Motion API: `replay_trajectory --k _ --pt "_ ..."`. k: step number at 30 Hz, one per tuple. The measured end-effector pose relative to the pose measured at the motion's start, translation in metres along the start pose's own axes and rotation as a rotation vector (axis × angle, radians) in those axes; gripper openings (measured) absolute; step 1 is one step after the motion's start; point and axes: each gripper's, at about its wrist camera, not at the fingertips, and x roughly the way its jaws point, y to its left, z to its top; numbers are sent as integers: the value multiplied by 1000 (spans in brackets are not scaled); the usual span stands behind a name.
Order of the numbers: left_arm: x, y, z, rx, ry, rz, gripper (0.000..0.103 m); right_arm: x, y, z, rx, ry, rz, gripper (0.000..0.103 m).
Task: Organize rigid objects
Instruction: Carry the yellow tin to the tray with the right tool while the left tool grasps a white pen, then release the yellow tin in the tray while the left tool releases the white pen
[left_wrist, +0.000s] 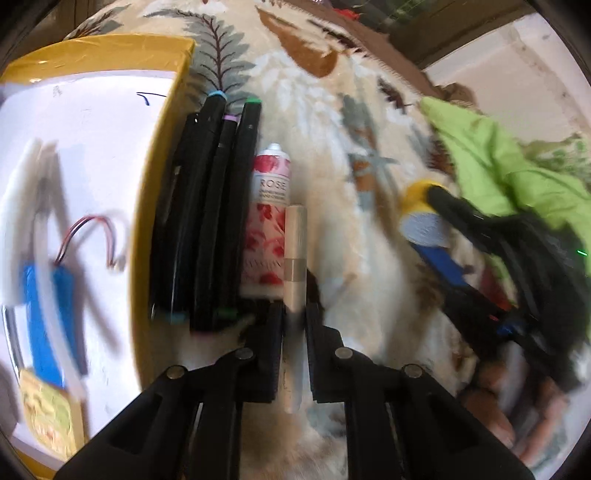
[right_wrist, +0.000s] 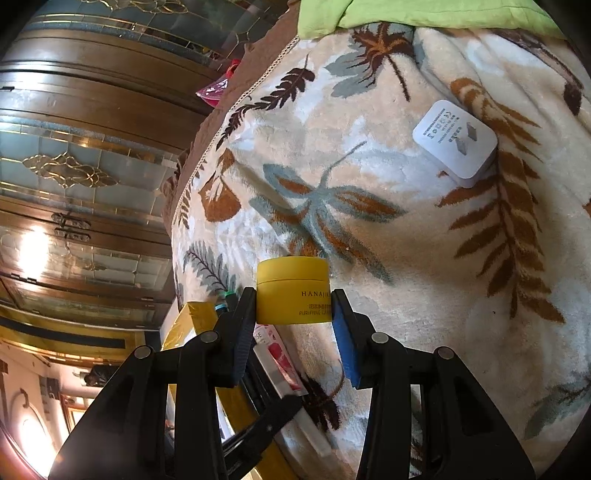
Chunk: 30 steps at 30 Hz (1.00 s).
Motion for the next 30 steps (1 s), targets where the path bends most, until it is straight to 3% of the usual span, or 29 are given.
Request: replay_trajectory --k 6,9,12,17,26,30 --pt "-83 36 -22 -37 -61 -126 10 7 45 -23 -155 62 147 40" --pt "-126 70 -34 -53 -115 -115 10 18 86 -51 -282 132 215 40" --pt "-150 112 -42 -91 -176 -54 10 30 124 -85 -423 198 219 40" --pt "-151 149 -36 -136 -209 -13 10 59 153 -126 -527 261 134 40" --pt "-110 153 -25 -41 -84 63 10 101 150 -134 -563 308 -11 40" --pt "-101 164 -24 -45 -64 85 11 113 149 -140 -588 317 -65 40"
